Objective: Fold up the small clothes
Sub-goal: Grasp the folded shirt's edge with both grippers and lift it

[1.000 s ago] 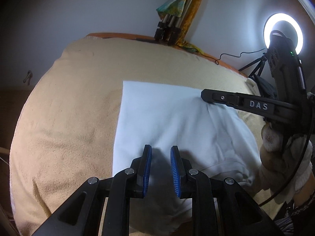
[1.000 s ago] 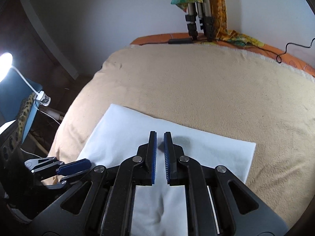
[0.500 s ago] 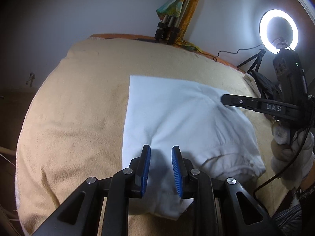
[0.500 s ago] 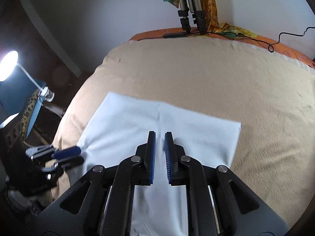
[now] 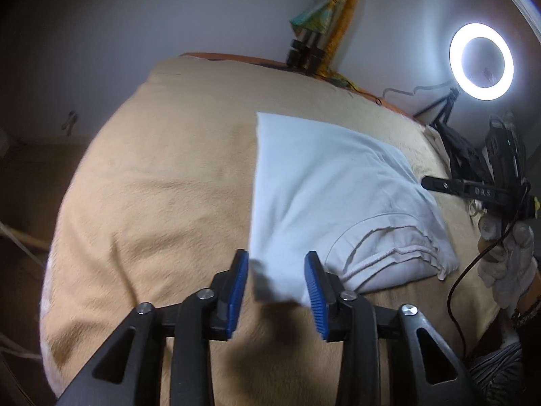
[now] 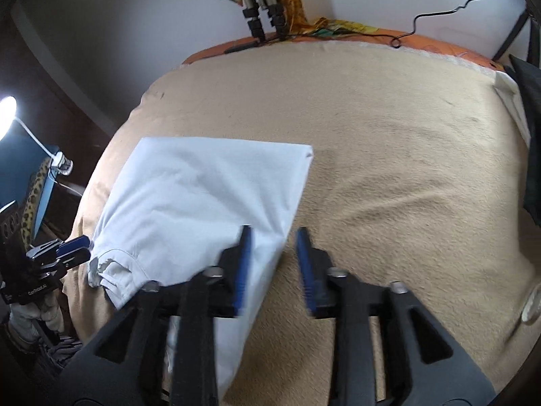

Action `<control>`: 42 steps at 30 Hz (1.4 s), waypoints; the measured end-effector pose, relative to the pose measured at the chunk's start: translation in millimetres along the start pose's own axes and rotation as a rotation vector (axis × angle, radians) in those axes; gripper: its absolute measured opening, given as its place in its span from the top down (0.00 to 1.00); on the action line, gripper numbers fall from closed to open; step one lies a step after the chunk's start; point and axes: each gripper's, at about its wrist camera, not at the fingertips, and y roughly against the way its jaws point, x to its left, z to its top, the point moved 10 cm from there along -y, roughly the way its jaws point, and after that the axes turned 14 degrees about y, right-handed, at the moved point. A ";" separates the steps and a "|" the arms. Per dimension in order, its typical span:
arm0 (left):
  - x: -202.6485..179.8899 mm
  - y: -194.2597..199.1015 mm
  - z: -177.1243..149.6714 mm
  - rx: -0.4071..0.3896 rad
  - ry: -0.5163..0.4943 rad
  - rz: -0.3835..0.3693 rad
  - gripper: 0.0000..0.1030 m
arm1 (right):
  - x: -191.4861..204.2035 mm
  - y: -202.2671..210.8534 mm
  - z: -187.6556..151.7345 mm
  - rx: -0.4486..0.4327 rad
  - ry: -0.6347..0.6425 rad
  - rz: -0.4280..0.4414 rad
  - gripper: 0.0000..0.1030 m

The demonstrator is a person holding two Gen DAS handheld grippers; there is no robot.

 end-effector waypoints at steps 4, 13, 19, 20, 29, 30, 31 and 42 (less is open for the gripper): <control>18.8 25.3 0.5 -0.026 0.172 -0.064 0.43 | -3.9 9.7 -1.0 -0.036 -0.056 0.074 0.51; 20.9 15.3 -17.8 0.100 0.499 -0.244 0.43 | -11.7 -3.3 -8.3 -0.064 -0.258 0.208 0.50; 10.8 -6.0 -27.0 0.160 0.558 -0.245 0.43 | -7.1 -10.5 -6.6 -0.081 -0.292 0.240 0.50; 10.3 -9.3 -26.6 0.162 0.561 -0.242 0.43 | -7.2 -11.8 -5.9 -0.083 -0.295 0.246 0.51; 1.6 -23.9 -7.7 0.126 0.569 -0.232 0.49 | -4.6 -28.9 11.4 -0.107 -0.319 0.298 0.51; -0.2 -25.8 -7.3 0.124 0.559 -0.224 0.52 | -3.9 -29.8 13.6 -0.110 -0.317 0.296 0.51; -0.7 -28.8 -6.6 0.125 0.553 -0.218 0.58 | -2.3 -31.3 15.3 -0.109 -0.316 0.296 0.54; -22.8 -15.9 11.0 0.002 0.357 -0.167 0.92 | 8.4 -29.6 26.7 -0.095 -0.232 0.199 0.92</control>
